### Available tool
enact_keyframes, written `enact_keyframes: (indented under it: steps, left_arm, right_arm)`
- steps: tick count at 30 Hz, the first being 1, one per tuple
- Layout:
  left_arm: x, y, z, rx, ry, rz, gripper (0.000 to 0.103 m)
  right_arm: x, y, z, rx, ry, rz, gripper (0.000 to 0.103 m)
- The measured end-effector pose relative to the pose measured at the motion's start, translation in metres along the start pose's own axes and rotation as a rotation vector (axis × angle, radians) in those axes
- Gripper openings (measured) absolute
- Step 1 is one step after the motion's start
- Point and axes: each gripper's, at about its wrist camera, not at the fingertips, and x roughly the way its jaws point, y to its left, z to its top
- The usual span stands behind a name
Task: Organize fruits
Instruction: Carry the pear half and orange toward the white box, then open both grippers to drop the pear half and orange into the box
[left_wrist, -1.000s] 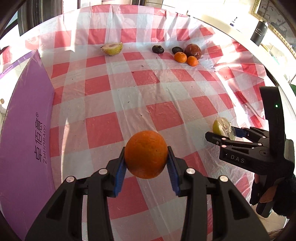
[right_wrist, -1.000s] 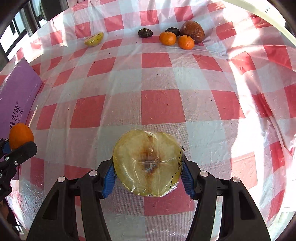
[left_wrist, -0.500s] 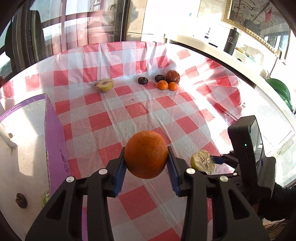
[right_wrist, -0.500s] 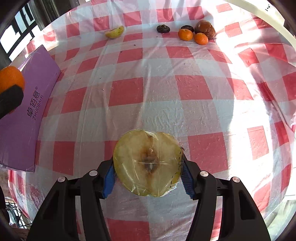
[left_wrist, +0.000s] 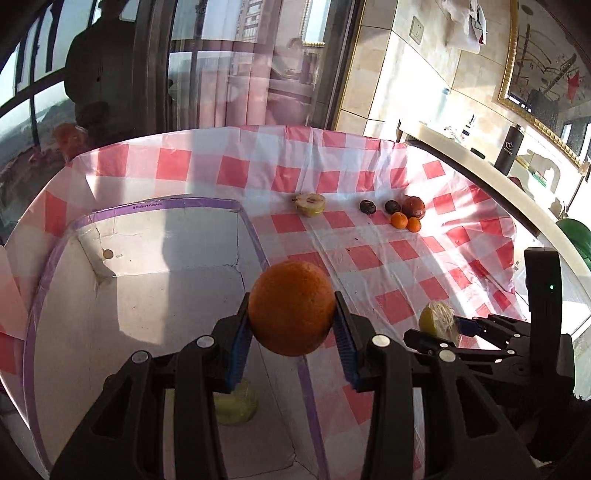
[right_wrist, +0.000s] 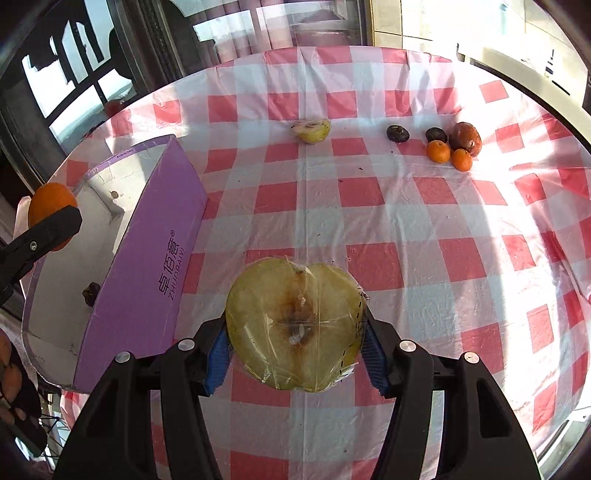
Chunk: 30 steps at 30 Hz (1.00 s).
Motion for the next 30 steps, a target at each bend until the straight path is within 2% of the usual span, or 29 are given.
enact_keyframes:
  steps: [9, 16, 23, 30]
  left_arm:
    - [-0.007, 0.064, -0.013, -0.050, 0.043, 0.080, 0.041]
    - [-0.008, 0.101, -0.028, -0.079, 0.087, 0.159, 0.041]
    - [-0.001, 0.133, -0.037, -0.100, 0.168, 0.284, 0.041]
    - [0.016, 0.148, -0.049, -0.095, 0.262, 0.317, 0.041]
  right_arm:
    - [-0.011, 0.094, 0.023, -0.180, -0.083, 0.091, 0.059]
    - [-0.009, 0.158, 0.017, -0.371, -0.084, 0.145, 0.059]
    - [0.006, 0.199, 0.001, -0.498, -0.006, 0.194, 0.059]
    - [0.034, 0.228, -0.020, -0.606, 0.146, 0.217, 0.059]
